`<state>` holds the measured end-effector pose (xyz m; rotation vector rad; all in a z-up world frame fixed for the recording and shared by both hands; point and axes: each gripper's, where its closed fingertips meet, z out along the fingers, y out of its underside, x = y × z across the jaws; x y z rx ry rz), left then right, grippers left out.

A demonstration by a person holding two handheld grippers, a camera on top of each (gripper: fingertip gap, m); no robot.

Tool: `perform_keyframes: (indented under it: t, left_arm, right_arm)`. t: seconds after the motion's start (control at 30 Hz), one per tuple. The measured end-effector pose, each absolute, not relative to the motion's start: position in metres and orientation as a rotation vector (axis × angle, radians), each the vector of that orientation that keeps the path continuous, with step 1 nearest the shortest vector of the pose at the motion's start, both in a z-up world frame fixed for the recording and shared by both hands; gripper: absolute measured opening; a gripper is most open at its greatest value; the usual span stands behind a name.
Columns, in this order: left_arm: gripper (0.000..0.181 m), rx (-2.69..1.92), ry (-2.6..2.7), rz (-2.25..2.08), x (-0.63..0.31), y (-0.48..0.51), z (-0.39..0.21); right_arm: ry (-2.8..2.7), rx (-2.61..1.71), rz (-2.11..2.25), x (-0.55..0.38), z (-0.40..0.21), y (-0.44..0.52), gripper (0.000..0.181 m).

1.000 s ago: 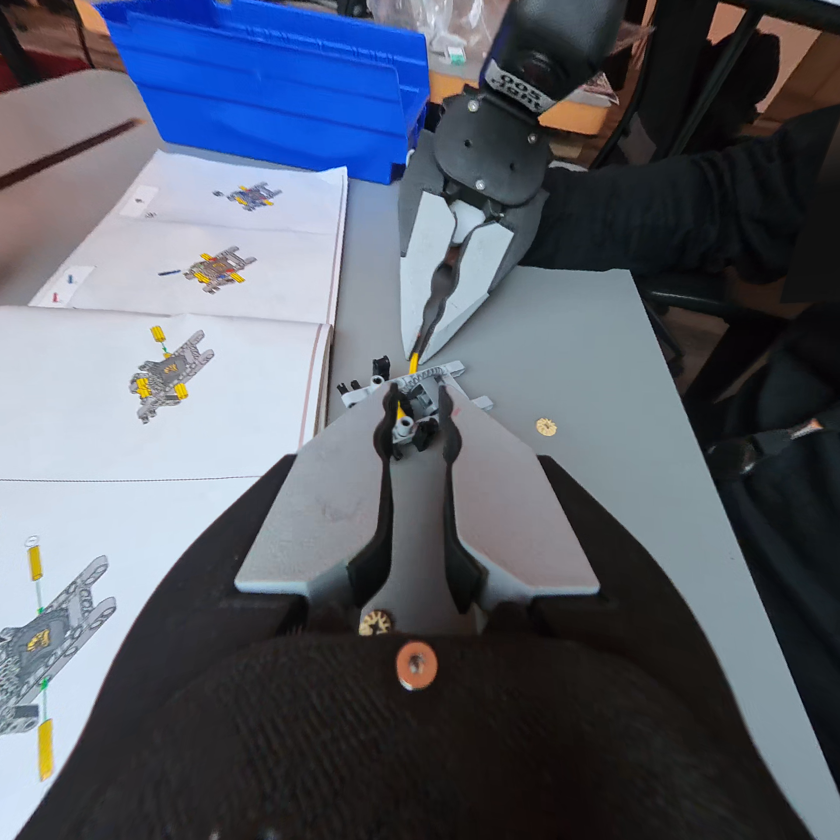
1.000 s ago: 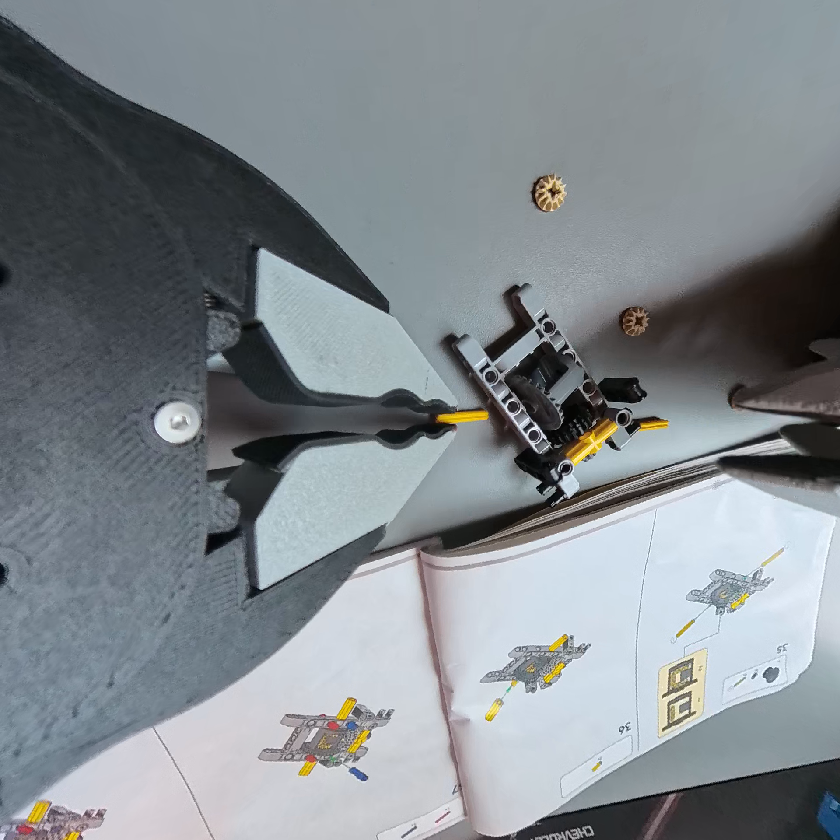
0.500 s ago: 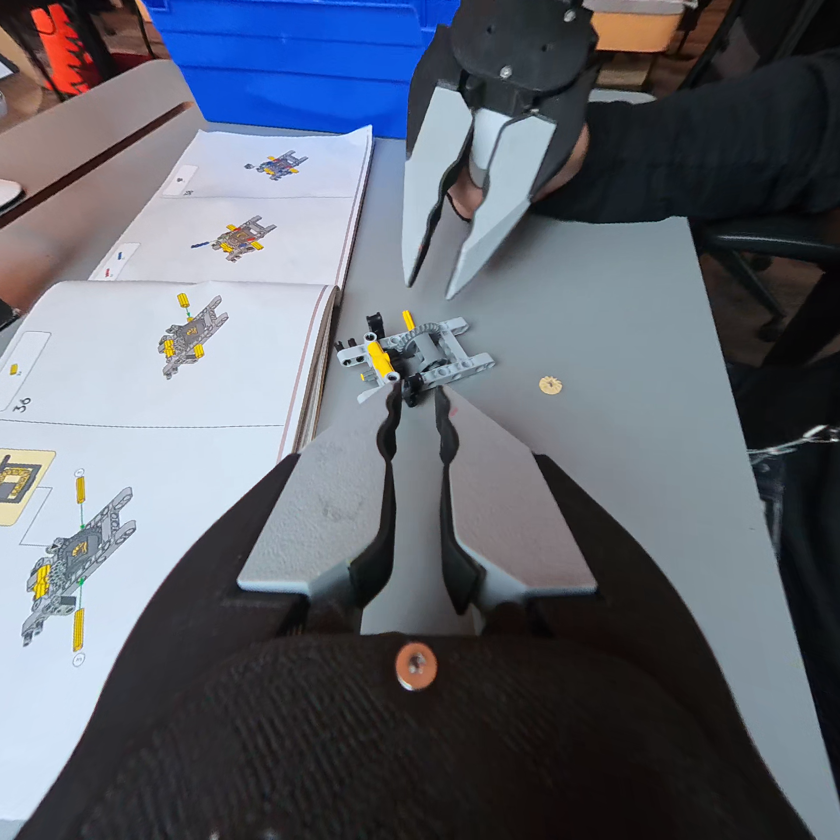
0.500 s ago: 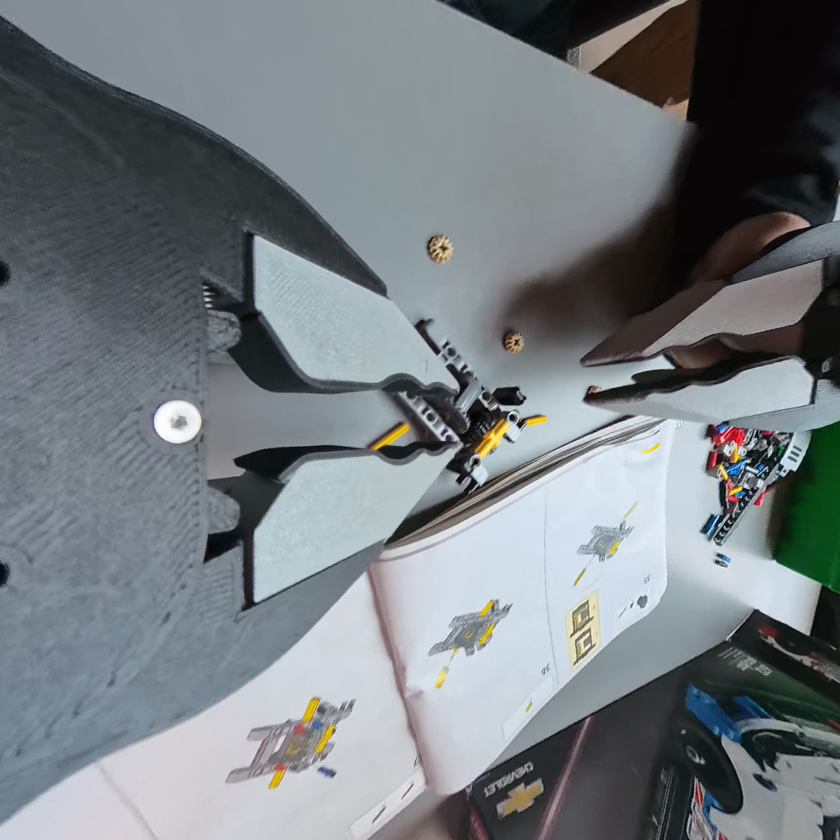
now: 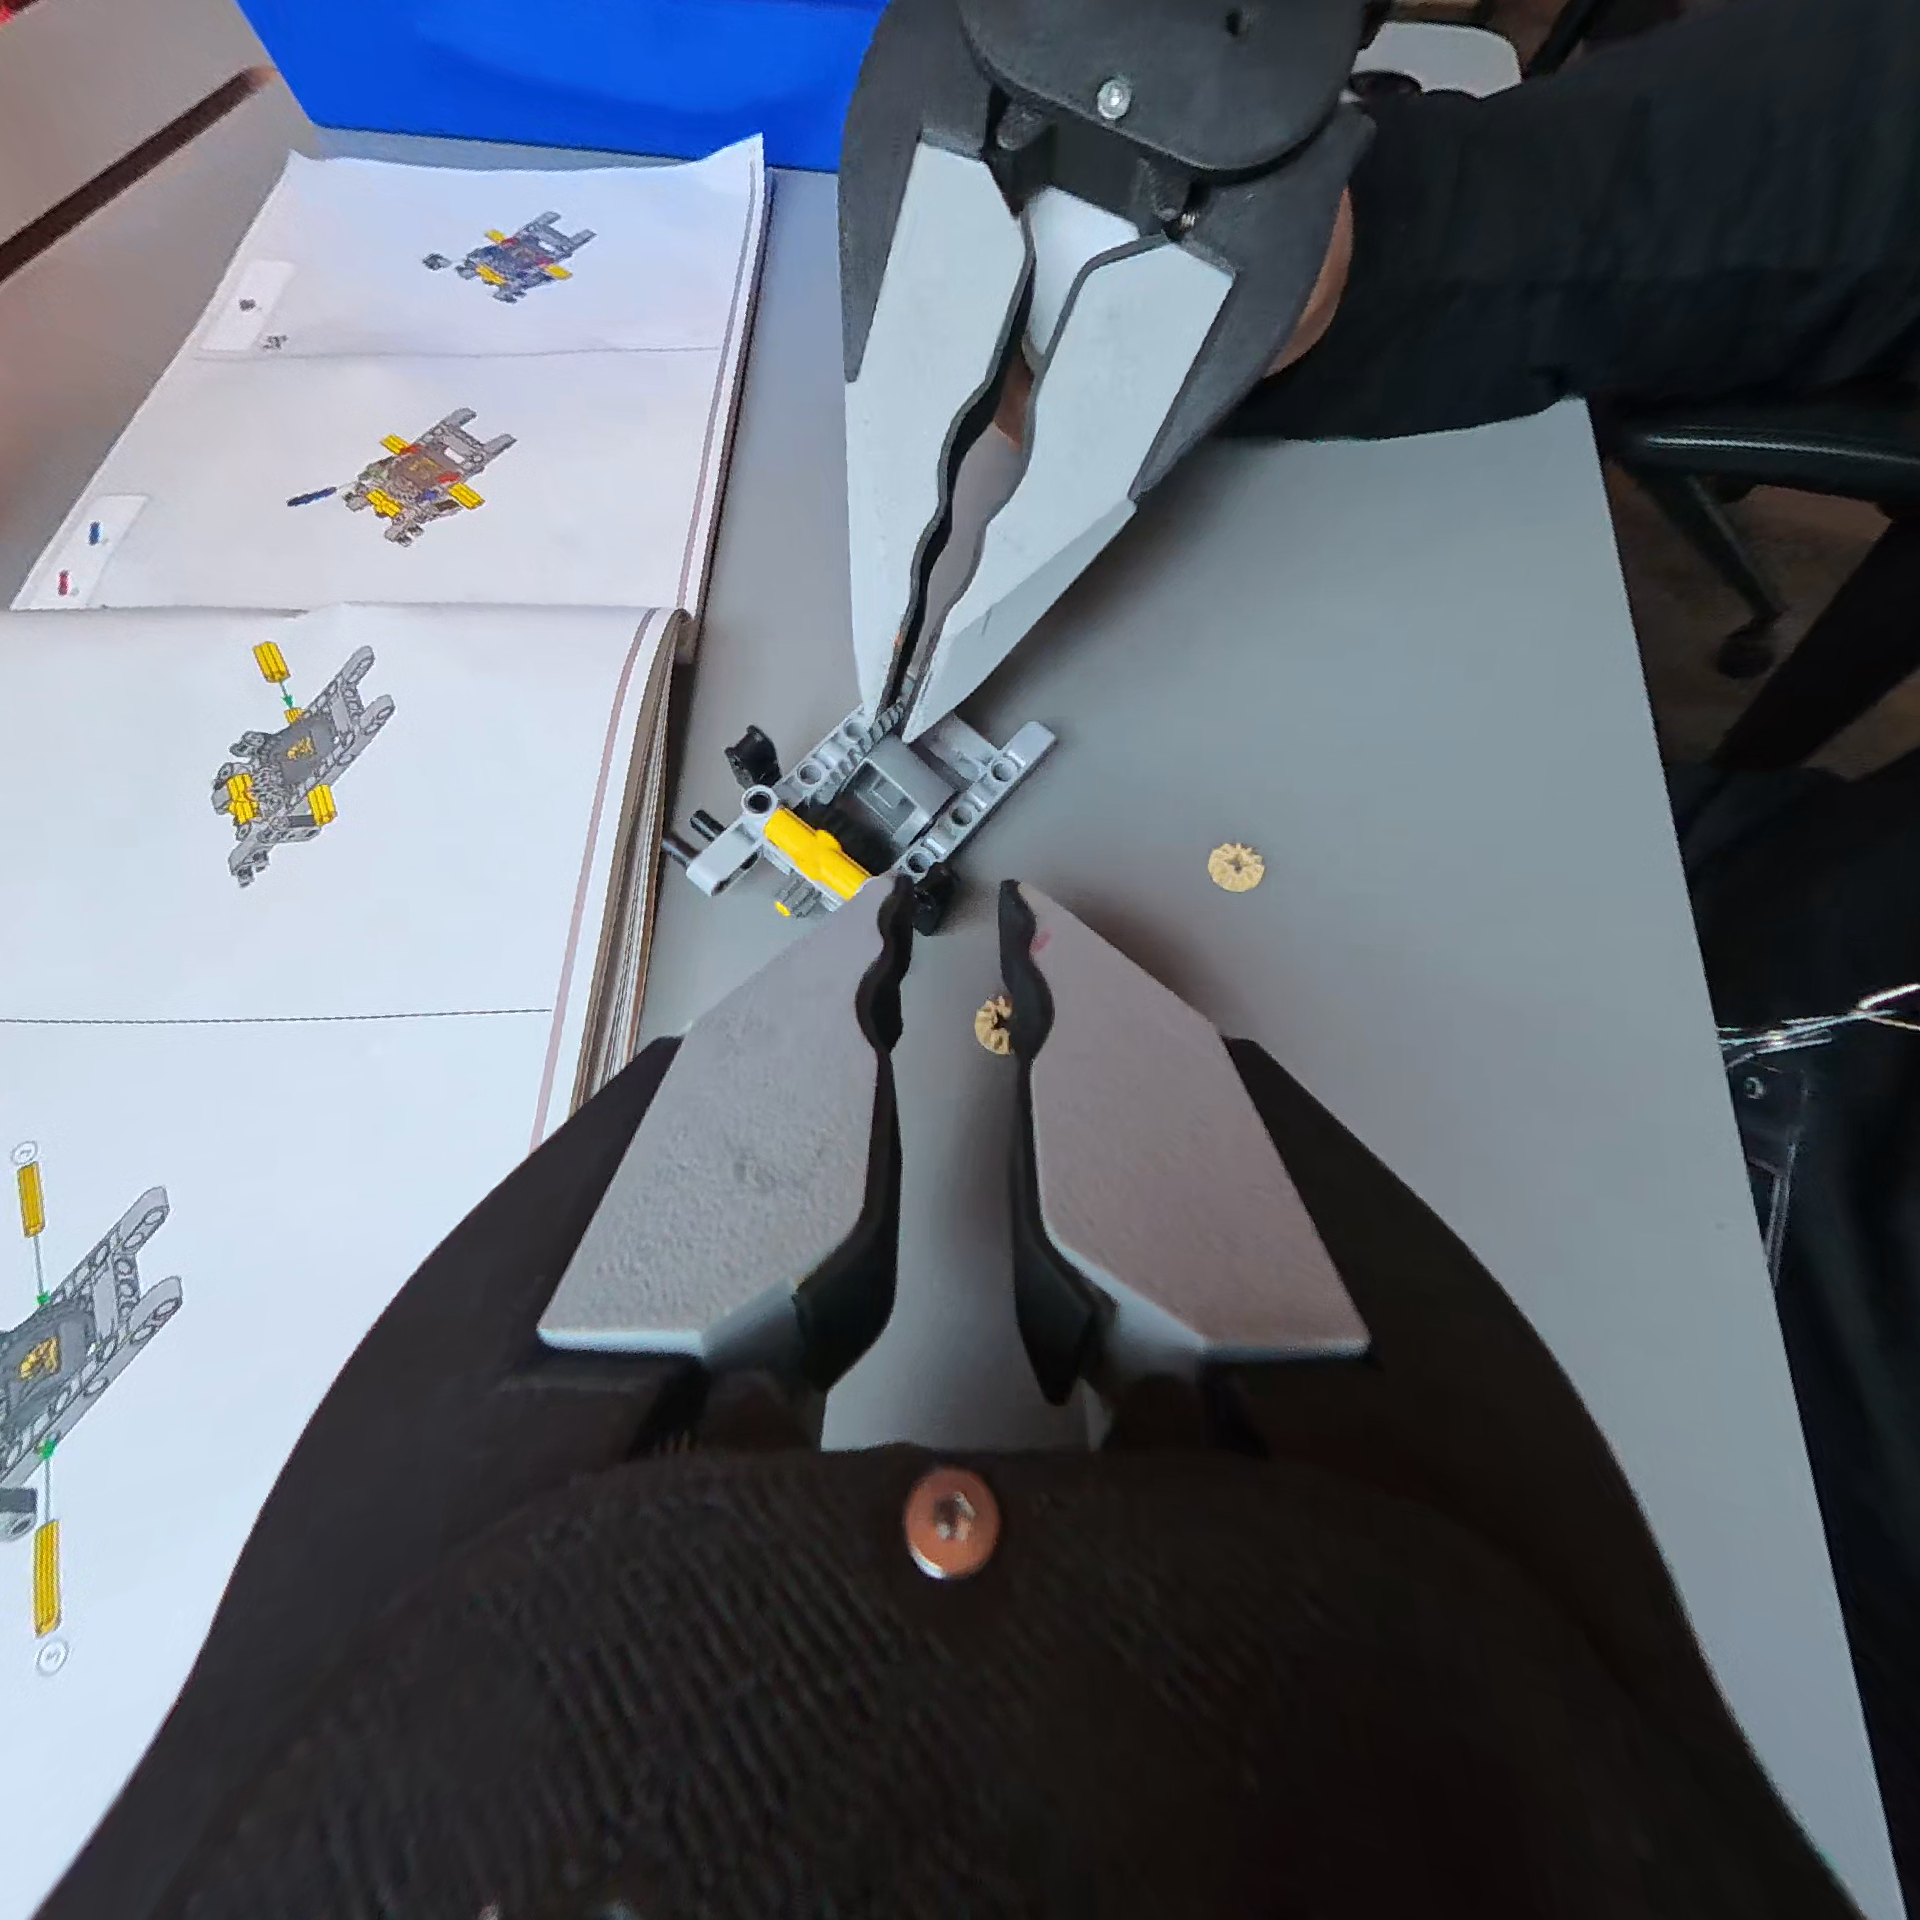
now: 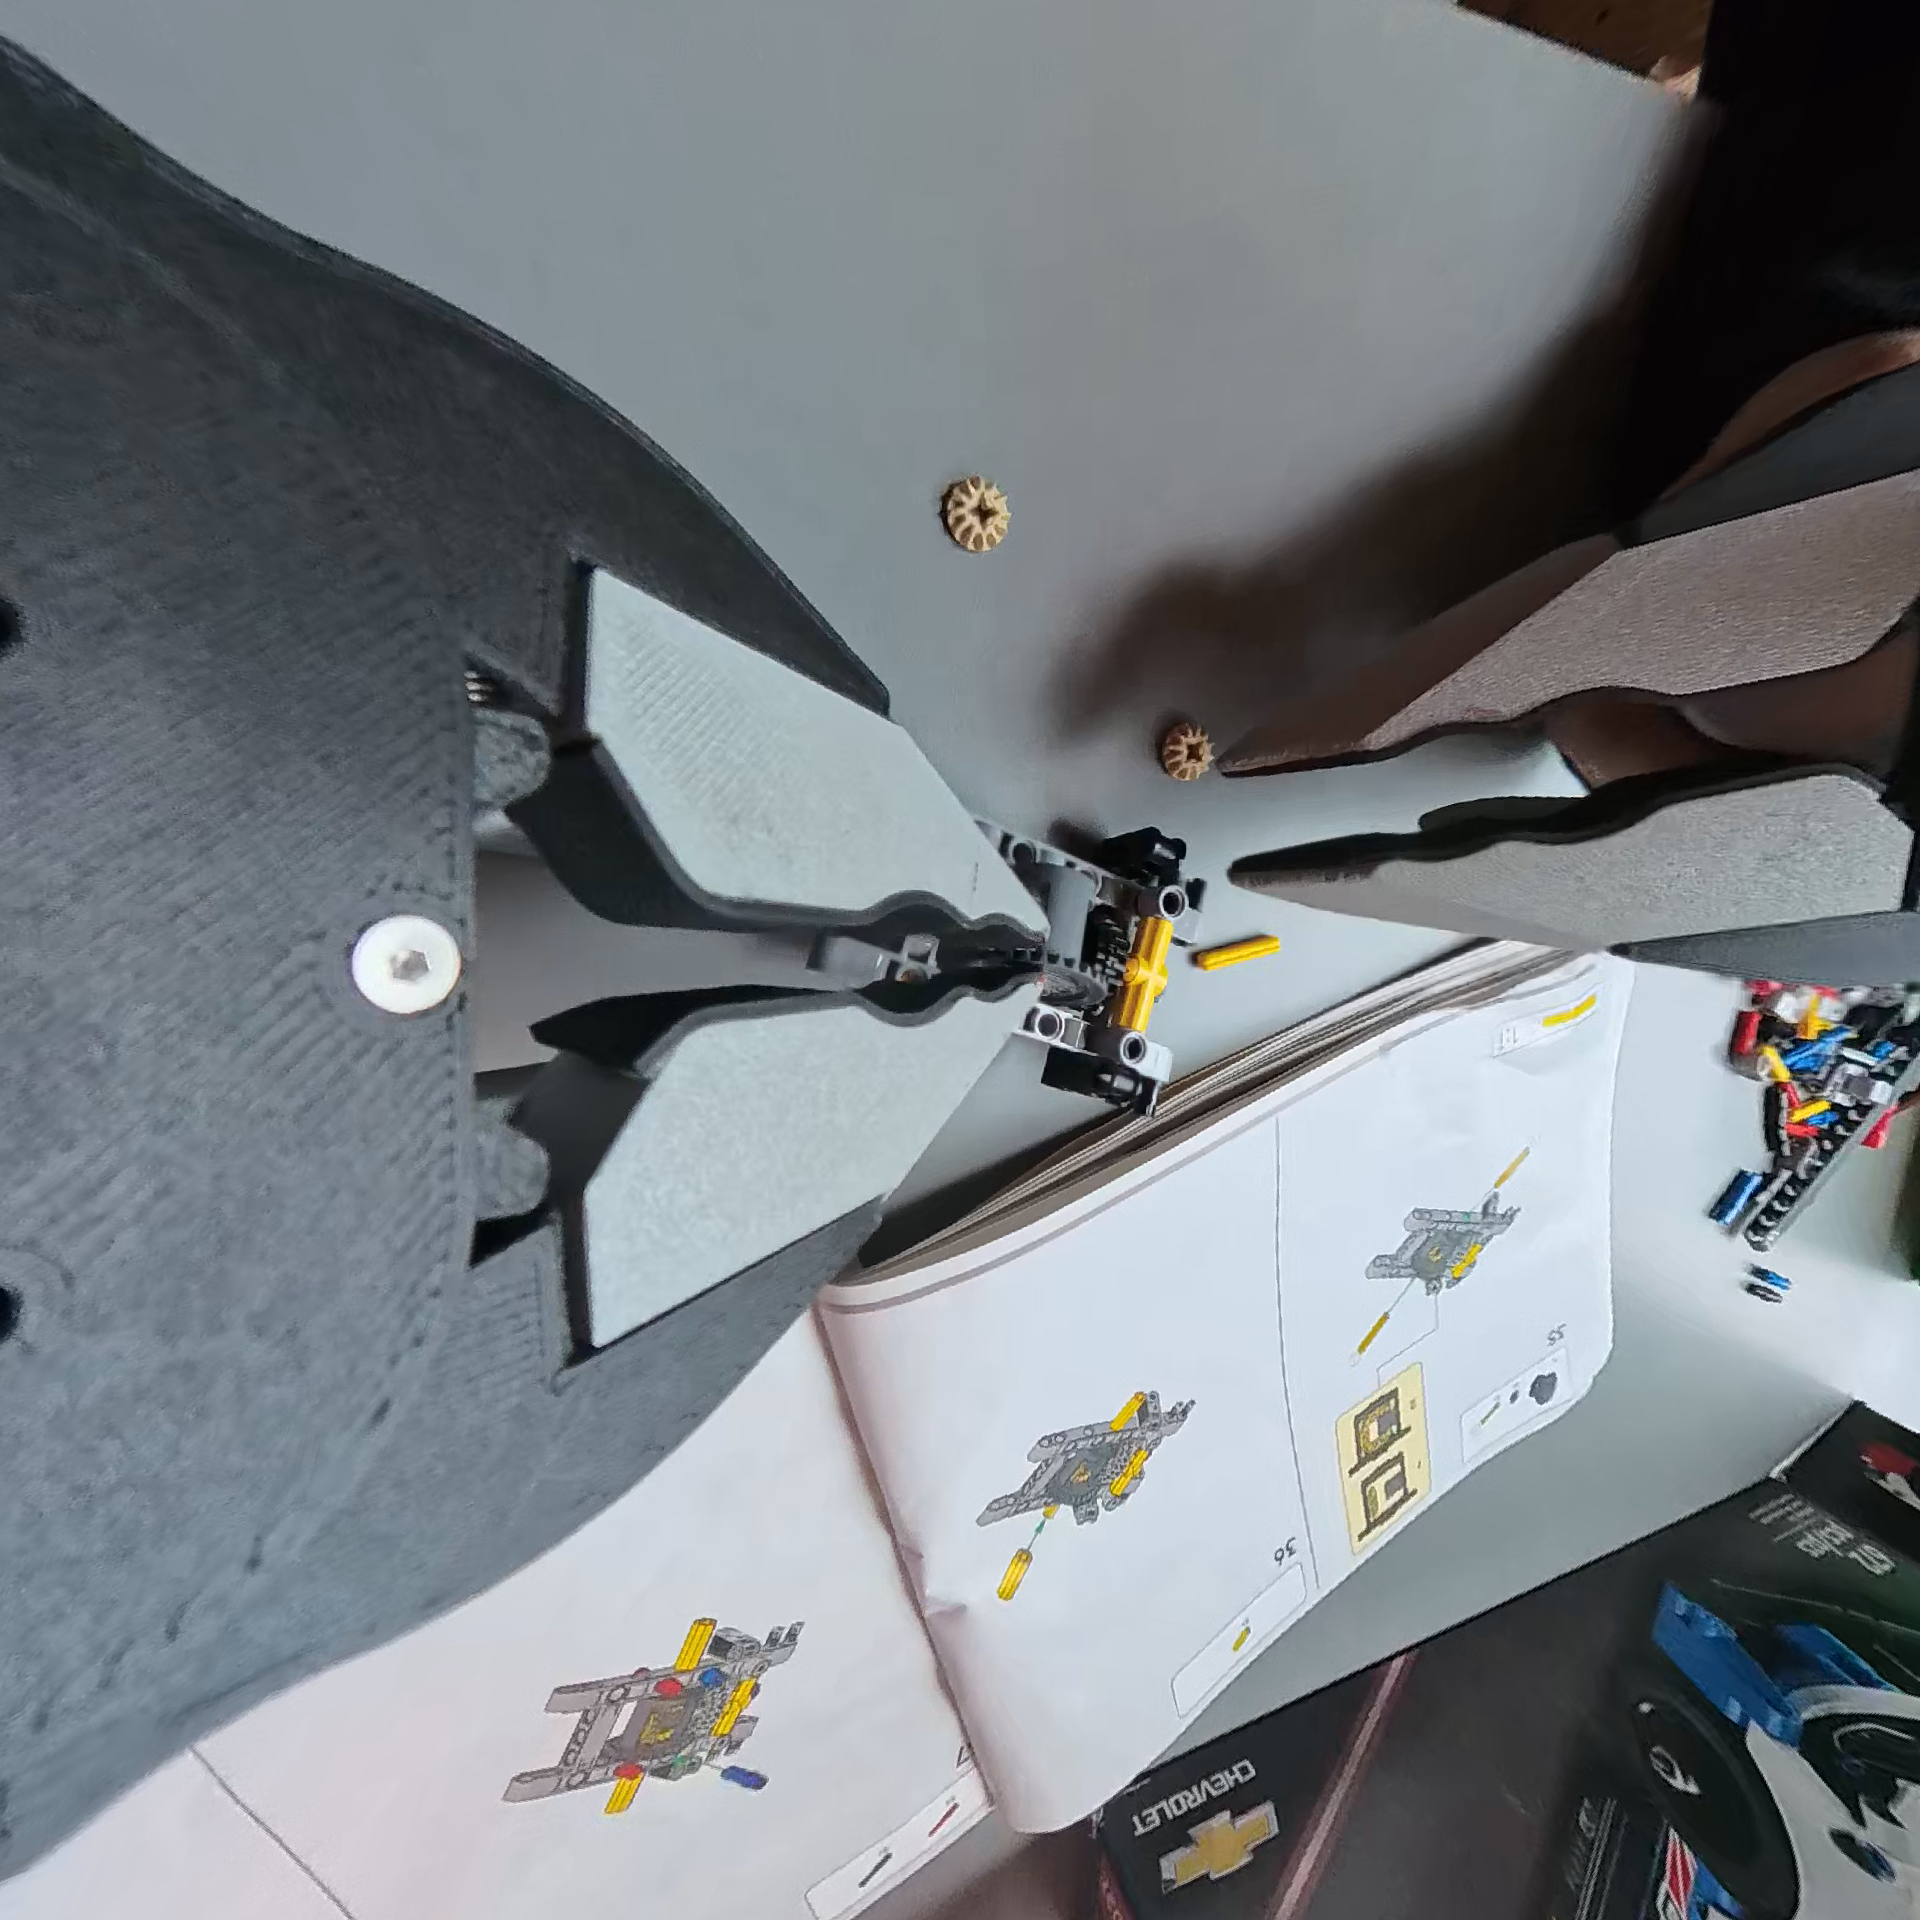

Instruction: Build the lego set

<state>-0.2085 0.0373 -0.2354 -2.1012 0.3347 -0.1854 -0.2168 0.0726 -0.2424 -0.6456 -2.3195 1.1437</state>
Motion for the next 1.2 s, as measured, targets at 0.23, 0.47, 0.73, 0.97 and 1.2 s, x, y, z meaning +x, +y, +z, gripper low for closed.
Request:
perform_keyframes:
  t: [0.23,0.47,0.73,0.97,1.2]
  left_arm:
    - [0.013,-2.097,0.343,-0.186,-0.208,0.037,-0.235]
    - [0.023,-2.030,0.411,-0.193,-0.198,0.023,-0.226]
    - [0.045,-2.018,0.454,-0.260,-0.186,0.015,-0.225]
    - [0.038,-2.052,0.520,-0.279,-0.175,0.015,-0.232]
    - [0.024,-2.082,0.569,-0.140,-0.181,0.016,-0.240]
  right_arm:
    - [-2.266,-0.727,1.406,-0.215,-0.220,0.074,0.000]
    - [-2.219,-0.678,1.627,-0.200,-0.189,0.056,0.000]
    - [-2.352,-0.572,1.449,-0.191,-0.211,0.019,0.000]
    - [-2.395,-0.564,1.464,-0.188,-0.217,0.012,0.000]
    - [-2.324,-0.363,1.219,-0.188,-0.223,0.012,0.000]
